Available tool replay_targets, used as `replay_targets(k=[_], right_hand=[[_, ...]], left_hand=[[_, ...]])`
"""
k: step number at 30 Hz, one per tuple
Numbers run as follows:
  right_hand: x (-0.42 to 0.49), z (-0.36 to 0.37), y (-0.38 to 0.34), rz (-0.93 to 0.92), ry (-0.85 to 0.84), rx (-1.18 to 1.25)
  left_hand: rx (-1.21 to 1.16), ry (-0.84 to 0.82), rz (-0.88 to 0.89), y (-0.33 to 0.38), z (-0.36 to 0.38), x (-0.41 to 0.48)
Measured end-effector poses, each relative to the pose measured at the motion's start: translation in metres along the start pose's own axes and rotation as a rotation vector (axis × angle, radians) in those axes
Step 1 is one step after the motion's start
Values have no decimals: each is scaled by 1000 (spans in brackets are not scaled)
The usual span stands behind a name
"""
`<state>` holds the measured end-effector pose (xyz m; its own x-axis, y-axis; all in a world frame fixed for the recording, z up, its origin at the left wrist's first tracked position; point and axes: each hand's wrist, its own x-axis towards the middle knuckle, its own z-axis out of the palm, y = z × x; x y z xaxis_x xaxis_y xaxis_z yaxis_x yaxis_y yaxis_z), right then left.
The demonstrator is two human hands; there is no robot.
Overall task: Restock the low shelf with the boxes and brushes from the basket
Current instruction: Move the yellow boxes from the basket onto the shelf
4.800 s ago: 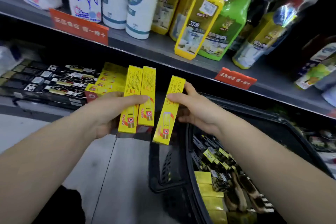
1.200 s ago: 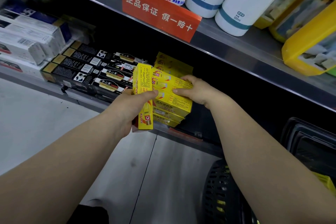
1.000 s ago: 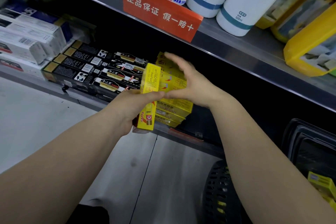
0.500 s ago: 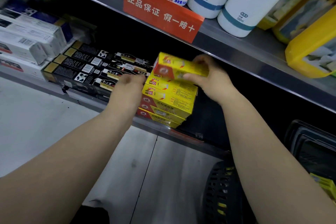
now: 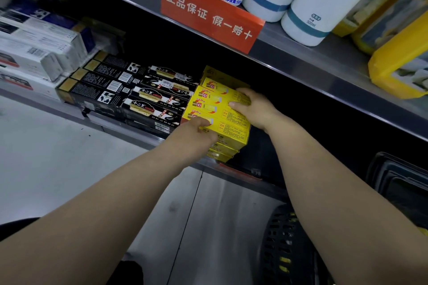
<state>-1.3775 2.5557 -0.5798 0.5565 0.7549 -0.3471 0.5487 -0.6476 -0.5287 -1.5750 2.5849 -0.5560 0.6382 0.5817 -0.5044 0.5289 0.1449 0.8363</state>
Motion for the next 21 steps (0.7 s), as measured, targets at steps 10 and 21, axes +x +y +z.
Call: replay_targets(k=[10, 21], right_hand=[[-33, -24, -9, 67, 99, -62], [-213, -107, 38, -182, 74, 120]], left_hand=[[49, 21, 102, 24, 12, -27], [124, -52, 502, 71, 90, -86]])
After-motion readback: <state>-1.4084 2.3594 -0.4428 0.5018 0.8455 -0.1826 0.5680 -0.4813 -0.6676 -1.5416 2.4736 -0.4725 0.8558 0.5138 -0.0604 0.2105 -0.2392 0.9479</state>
